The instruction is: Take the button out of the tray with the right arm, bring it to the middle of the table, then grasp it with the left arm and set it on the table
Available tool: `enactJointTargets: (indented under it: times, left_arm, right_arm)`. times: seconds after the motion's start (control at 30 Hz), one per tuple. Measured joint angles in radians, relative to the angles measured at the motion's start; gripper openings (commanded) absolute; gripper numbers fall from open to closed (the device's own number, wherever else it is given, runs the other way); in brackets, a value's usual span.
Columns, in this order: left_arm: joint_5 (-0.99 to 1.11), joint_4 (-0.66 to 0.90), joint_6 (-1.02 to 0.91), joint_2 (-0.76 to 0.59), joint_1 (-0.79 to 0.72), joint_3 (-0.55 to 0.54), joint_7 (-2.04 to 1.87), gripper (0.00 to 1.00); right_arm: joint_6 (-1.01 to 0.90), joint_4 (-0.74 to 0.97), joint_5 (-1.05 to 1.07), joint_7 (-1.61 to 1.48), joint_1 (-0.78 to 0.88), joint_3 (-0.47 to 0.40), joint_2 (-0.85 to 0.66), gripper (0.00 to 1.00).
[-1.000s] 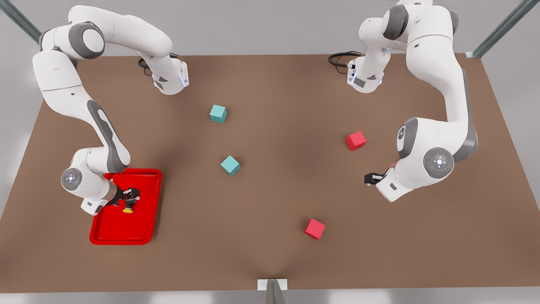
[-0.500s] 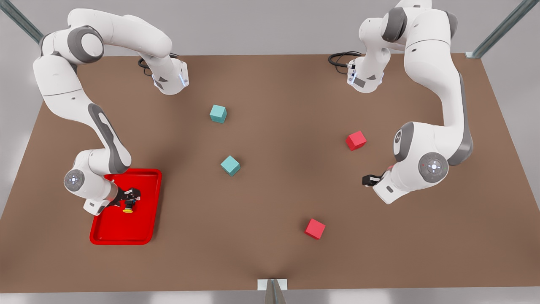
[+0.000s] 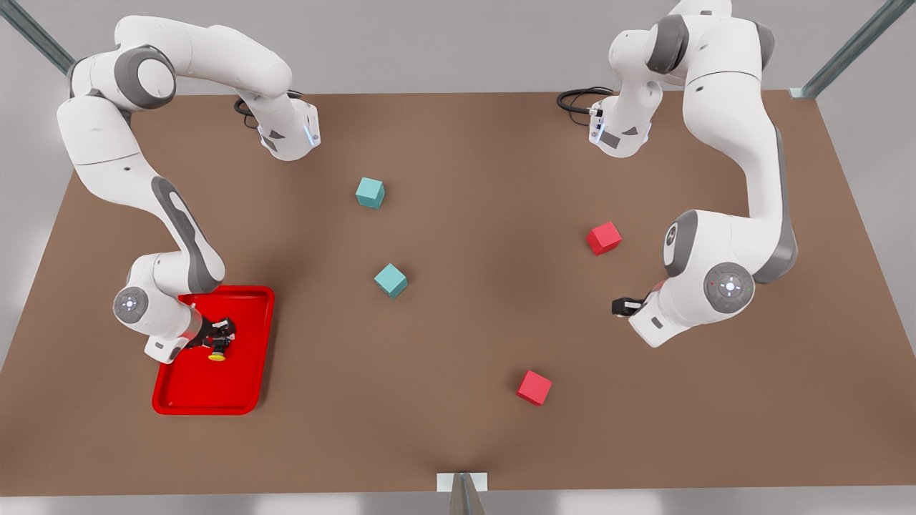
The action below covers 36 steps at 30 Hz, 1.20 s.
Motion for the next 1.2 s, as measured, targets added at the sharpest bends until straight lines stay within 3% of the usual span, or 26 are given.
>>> enactJointTargets:
  times: [0.03,0.2,0.5,0.63,0.8,1.0,1.1,1.2]
  left_arm:
    - [0.0,0.0,0.0,0.001,0.0,0.0,0.0,1.0]
    - [0.0,0.0,0.0,0.002,0.0,0.0,-0.001,1.0]
    - [0.0,0.0,0.0,0.0,0.0,0.001,-0.002,1.0]
    - [0.0,0.0,0.0,0.001,0.0,0.001,-0.002,1.0]
    - [0.0,0.0,0.0,0.0,0.0,0.0,-0.002,1.0]
    - [0.001,-0.001,0.0,-0.001,0.0,0.001,-0.003,1.0]
    - [0.002,-0.001,0.0,-0.001,0.001,0.001,-0.003,1.0]
    - [0.002,-0.001,-0.001,-0.004,0.001,0.001,-0.002,1.0]
  right_arm:
    - [0.001,0.0,-0.001,0.0,0.0,-0.001,0.0,0.62]
    - [0.002,0.0,0.003,-0.007,0.0,-0.002,-0.003,0.5]
    - [-0.044,0.002,0.029,-0.017,0.037,0.003,-0.096,0.48]
    - [-0.162,0.063,0.109,0.01,0.233,-0.016,-0.183,0.48]
    - [-0.351,0.317,0.321,0.097,0.744,-0.319,-0.135,0.48]
    - [-0.516,0.58,0.713,0.236,1.311,-0.755,0.051,0.49]
    - [-0.557,0.753,0.941,0.313,1.466,-0.883,0.23,0.5]
    - [-0.503,0.869,1.114,0.391,1.51,-0.896,0.343,0.5]
